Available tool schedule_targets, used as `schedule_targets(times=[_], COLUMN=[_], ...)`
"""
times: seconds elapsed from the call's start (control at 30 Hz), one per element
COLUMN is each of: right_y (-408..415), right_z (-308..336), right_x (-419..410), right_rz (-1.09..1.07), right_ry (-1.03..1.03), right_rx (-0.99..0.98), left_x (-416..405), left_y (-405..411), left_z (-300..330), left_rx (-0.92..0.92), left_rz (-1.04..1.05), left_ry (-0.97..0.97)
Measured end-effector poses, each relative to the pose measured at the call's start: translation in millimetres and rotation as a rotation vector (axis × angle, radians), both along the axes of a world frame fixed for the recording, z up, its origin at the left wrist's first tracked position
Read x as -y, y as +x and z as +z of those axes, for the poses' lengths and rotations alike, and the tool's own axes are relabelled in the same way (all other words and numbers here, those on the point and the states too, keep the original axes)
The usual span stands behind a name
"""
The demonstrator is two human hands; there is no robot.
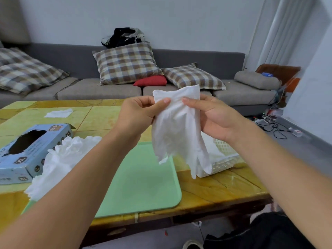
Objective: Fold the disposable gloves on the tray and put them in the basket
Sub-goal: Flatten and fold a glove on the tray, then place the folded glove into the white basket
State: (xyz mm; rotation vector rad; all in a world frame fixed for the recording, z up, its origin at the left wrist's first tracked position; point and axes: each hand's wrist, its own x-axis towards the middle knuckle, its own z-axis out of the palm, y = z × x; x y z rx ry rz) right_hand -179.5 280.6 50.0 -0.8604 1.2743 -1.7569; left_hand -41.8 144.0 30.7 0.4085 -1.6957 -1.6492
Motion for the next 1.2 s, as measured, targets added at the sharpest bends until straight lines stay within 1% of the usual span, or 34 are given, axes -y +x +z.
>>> schedule_targets(times=[0.07,0.17,0.23,0.3,0.37,0.43,0.5,0.63,0.7,0.77,0.8,0.87,0.93,1.0,1.1,1.2], right_y=[-6,-18,-29,-44,-60,-75,-87,-108,-120,-132,-138,-147,-153,-155,-153,-149], right_z=[13,28,31,28,22,17,22,45,43,20,1,-38,-71,-90,-95,-94], right_x=[-17,-38,-44,-48,-45,-38,-27,-9,-3,3,5,3,-10,-25,-37,-41], right_rz=[-0.018,-0.065,-0.101,-0.129,-0.146,-0.196,-0.276,-0.332,-0.340,-0.327,-0.316,-0.280,-0.208,-0.112,0.040,0.124], right_ry=[0.010,0.022,0.039,0.091,0.181,0.214,0.150,-0.122,-0.193,-0.183,-0.150,-0.018,0.178,0.347,0.509,0.669], right_rx=[-0.063,-0.156,-0.185,-0.218,-0.263,-0.296,-0.322,-0.346,-0.348,-0.340,-0.319,-0.328,-0.422,-0.523,-0.731,-1.017], left_x=[-10,-28,-35,-39,-37,-30,-18,6,15,17,17,16,15,15,8,1], left_y=[-6,-15,-23,-37,-51,-65,-79,-101,-111,-118,-121,-124,-126,-128,-124,-123], left_z=[5,17,20,16,12,15,30,63,60,41,24,-12,-46,-72,-89,-83], left_rx=[-0.017,-0.029,-0.016,0.027,0.109,0.155,0.110,-0.052,-0.088,-0.066,-0.031,0.063,0.177,0.291,0.460,0.533], left_rz=[-0.018,-0.124,-0.162,-0.158,-0.149,-0.148,-0.146,-0.163,-0.135,-0.090,-0.079,-0.106,-0.136,-0.175,-0.283,-0.387], left_ry=[-0.023,-0.017,-0.022,-0.004,0.009,0.008,-0.028,-0.103,-0.172,-0.270,-0.311,-0.370,-0.458,-0.594,-0.769,-0.886])
